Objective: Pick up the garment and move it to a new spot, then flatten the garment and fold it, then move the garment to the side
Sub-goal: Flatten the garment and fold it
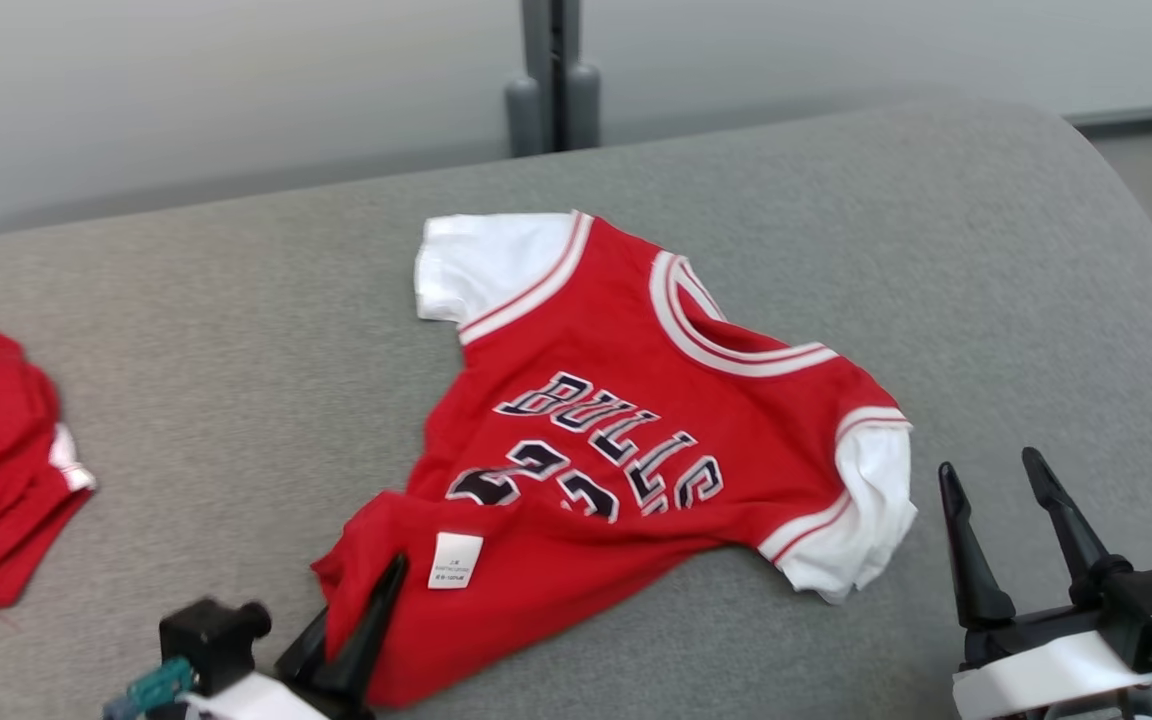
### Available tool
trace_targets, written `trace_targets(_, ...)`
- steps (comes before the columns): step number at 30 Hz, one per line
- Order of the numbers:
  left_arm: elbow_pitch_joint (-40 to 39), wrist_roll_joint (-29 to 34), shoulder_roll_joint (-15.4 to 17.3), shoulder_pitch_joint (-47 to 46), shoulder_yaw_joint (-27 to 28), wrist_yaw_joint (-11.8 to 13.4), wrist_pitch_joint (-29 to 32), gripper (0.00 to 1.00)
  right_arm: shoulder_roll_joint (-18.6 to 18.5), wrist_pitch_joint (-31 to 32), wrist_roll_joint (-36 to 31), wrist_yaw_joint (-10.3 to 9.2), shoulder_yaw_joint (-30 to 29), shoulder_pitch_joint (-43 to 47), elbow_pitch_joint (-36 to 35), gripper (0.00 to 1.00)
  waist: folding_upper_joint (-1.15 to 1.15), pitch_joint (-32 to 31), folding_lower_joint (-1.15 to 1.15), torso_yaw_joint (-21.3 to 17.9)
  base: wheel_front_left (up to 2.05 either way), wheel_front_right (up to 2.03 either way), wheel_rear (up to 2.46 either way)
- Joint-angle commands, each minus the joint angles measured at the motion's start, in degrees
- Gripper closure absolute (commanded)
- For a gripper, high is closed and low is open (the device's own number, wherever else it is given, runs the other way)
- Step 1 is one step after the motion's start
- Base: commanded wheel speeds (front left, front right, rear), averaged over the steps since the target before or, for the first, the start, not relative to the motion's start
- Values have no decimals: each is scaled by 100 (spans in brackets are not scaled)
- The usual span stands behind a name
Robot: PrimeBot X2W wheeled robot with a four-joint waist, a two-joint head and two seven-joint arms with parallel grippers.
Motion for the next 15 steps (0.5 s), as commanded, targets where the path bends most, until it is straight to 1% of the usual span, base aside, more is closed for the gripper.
trace_targets(1,283,-148,-169,235,59,-25,-95,13,-34,-28,-65,1,12,66,18,0,0,-281,0,307,0,0,0)
trace_targets(2,375,-179,-250,319,51,-40,-135,0,-35,-28,-84,1,25,78,34,0,0,-337,0,343,0,0,0)
trace_targets(3,375,-179,-250,319,51,-40,-135,0,-35,-28,-84,1,25,78,34,0,0,-337,0,343,0,0,0)
trace_targets(4,540,-366,-353,532,10,-61,-147,0,-34,-28,-124,1,42,102,62,0,0,-451,0,397,0,0,0)
trace_targets(7,558,-548,-398,820,2,-68,-171,0,-34,-28,-131,1,50,142,79,0,0,-592,0,449,0,0,0)
trace_targets(9,508,-502,-335,864,-13,-71,-176,0,-33,-28,-132,1,50,164,76,0,0,-617,0,459,0,0,0)
trace_targets(11,469,-473,-270,955,121,-59,-186,0,-32,-28,-118,1,55,198,54,0,0,-650,0,479,0,0,0)
trace_targets(13,402,-330,-107,999,217,36,-190,0,-32,-28,-97,1,71,208,34,0,0,-668,0,479,0,0,0)
trace_targets(15,301,-265,97,1073,237,132,-56,0,-33,-28,-79,1,96,202,24,0,0,-672,0,456,0,0,0)
